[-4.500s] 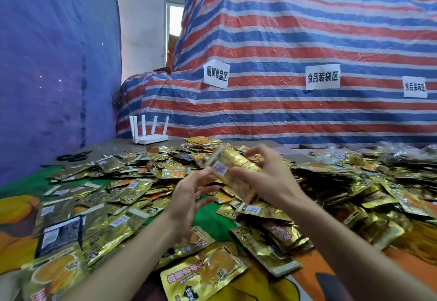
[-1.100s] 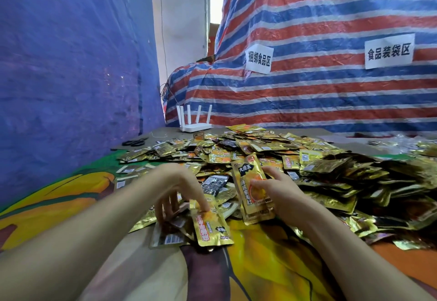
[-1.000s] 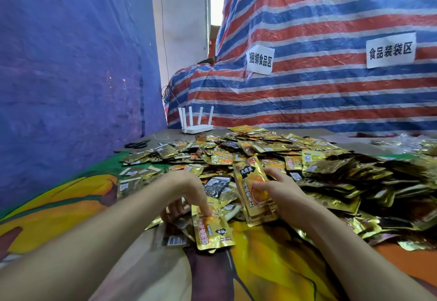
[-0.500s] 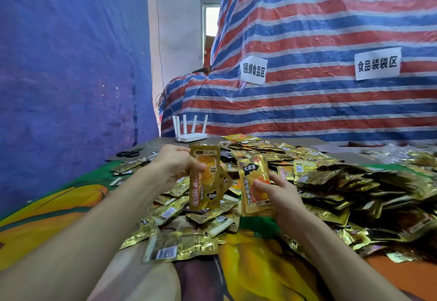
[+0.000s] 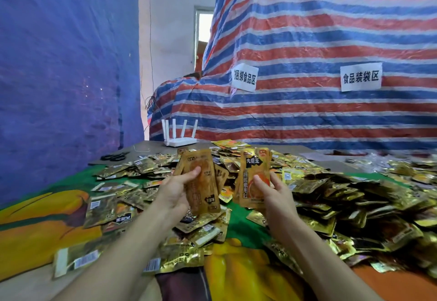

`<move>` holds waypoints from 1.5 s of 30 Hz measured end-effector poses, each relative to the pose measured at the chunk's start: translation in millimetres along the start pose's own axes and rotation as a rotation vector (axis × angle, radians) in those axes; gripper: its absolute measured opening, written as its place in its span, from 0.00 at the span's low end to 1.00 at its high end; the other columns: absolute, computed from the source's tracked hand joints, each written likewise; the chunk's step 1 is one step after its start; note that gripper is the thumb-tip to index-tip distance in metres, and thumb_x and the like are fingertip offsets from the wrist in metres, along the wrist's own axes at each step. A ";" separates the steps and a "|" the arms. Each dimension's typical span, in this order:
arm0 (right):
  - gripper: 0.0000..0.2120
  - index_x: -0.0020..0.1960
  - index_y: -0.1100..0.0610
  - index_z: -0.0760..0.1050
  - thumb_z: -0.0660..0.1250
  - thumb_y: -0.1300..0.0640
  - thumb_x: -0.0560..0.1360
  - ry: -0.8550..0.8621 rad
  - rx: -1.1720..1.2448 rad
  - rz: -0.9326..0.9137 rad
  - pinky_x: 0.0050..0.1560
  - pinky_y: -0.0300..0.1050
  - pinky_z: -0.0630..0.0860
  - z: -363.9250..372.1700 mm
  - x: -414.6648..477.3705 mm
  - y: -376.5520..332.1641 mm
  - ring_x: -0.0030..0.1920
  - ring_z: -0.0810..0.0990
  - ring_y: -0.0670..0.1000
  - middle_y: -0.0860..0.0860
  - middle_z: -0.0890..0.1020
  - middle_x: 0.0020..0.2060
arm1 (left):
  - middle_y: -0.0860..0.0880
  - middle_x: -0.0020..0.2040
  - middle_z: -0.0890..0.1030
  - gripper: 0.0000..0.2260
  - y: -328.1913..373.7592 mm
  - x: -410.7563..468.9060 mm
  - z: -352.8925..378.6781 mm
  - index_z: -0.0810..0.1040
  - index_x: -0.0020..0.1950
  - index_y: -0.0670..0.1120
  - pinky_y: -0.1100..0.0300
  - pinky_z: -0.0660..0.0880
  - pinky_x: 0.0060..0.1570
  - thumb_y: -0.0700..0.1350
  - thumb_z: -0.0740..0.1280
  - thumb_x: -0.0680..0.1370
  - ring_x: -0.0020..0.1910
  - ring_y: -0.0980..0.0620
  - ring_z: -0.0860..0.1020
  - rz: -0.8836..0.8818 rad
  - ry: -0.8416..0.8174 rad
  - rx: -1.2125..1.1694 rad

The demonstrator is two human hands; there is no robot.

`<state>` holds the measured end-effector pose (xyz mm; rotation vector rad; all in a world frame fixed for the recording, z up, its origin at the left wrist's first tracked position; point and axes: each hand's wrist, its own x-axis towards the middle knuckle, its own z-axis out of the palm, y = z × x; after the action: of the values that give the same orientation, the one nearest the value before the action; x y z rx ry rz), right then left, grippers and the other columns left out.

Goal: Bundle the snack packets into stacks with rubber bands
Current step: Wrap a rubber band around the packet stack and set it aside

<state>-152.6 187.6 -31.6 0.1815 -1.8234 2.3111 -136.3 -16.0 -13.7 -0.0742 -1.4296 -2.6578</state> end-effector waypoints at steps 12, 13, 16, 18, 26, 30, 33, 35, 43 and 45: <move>0.13 0.57 0.54 0.74 0.56 0.67 0.80 -0.097 -0.099 0.057 0.30 0.46 0.80 3.5 0.9 4.3 0.39 0.86 0.54 0.55 0.86 0.41 | 0.46 0.43 0.87 0.16 -46.9 -7.4 45.6 0.77 0.52 0.46 0.46 0.83 0.44 0.52 0.73 0.69 0.42 0.47 0.86 0.250 0.026 0.359; 0.14 0.57 0.54 0.75 0.56 0.67 0.79 -0.102 -0.112 0.053 0.30 0.46 0.80 4.1 -0.7 4.6 0.38 0.86 0.54 0.54 0.86 0.39 | 0.46 0.45 0.87 0.14 -52.6 -7.2 46.1 0.78 0.53 0.47 0.44 0.83 0.47 0.53 0.72 0.72 0.44 0.46 0.86 0.276 0.038 0.430; 0.16 0.55 0.54 0.77 0.55 0.67 0.78 -0.087 -0.136 0.031 0.34 0.51 0.82 8.9 -7.0 4.2 0.45 0.85 0.58 0.57 0.85 0.46 | 0.46 0.57 0.81 0.15 -63.3 -6.3 45.9 0.73 0.62 0.49 0.44 0.81 0.54 0.55 0.65 0.79 0.54 0.46 0.82 0.322 0.044 0.597; 0.16 0.53 0.53 0.80 0.54 0.62 0.81 -0.091 -0.108 0.004 0.39 0.54 0.84 13.1 -10.5 7.5 0.48 0.85 0.60 0.58 0.85 0.47 | 0.48 0.58 0.79 0.15 -68.4 -8.3 47.5 0.67 0.65 0.50 0.52 0.81 0.53 0.55 0.62 0.82 0.55 0.51 0.80 0.322 0.012 0.606; 0.24 0.57 0.56 0.81 0.51 0.44 0.85 -0.049 -0.069 -0.075 0.50 0.50 0.82 21.1 -18.0 16.2 0.52 0.84 0.56 0.57 0.85 0.51 | 0.44 0.55 0.80 0.17 -74.1 -18.7 49.8 0.67 0.62 0.56 0.46 0.80 0.54 0.47 0.65 0.75 0.55 0.42 0.81 0.133 -0.176 0.469; 0.23 0.55 0.59 0.82 0.51 0.48 0.84 -0.063 -0.056 0.005 0.46 0.47 0.81 18.4 -18.6 8.9 0.49 0.86 0.57 0.59 0.86 0.49 | 0.42 0.57 0.78 0.32 -75.9 -19.6 42.1 0.52 0.78 0.48 0.59 0.78 0.42 0.34 0.63 0.79 0.54 0.45 0.80 0.164 -0.170 0.612; 0.26 0.53 0.58 0.82 0.54 0.40 0.83 -0.012 -0.045 -0.073 0.51 0.51 0.83 20.1 -20.8 6.4 0.49 0.86 0.57 0.57 0.86 0.47 | 0.45 0.57 0.78 0.32 -78.8 -21.6 39.3 0.57 0.74 0.54 0.64 0.77 0.45 0.33 0.65 0.77 0.55 0.50 0.80 0.237 -0.228 0.669; 0.22 0.51 0.55 0.82 0.60 0.39 0.81 0.024 -0.043 -0.119 0.48 0.48 0.83 21.0 -22.3 5.1 0.46 0.86 0.53 0.53 0.87 0.44 | 0.48 0.58 0.79 0.30 -79.7 -23.3 39.4 0.60 0.66 0.63 0.66 0.77 0.47 0.35 0.68 0.77 0.55 0.54 0.80 0.245 -0.276 0.685; 0.18 0.39 0.57 0.83 0.63 0.47 0.79 0.089 -0.015 -0.023 0.41 0.48 0.79 18.8 -18.7 -0.5 0.39 0.83 0.54 0.52 0.85 0.34 | 0.43 0.50 0.84 0.22 -75.3 -19.9 38.8 0.75 0.56 0.47 0.60 0.80 0.46 0.28 0.76 0.69 0.46 0.52 0.84 0.275 -0.258 0.647; 0.18 0.36 0.56 0.83 0.65 0.45 0.74 0.048 0.014 0.003 0.43 0.49 0.77 17.9 -20.9 -1.6 0.40 0.83 0.55 0.54 0.85 0.35 | 0.43 0.45 0.85 0.18 -73.0 -21.7 40.0 0.80 0.52 0.42 0.59 0.81 0.45 0.30 0.75 0.65 0.43 0.51 0.84 0.266 -0.301 0.637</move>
<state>-132.2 168.9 -30.4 0.1250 -1.7862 2.3107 -124.9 59.0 -54.2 -0.5713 -2.1129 -1.9367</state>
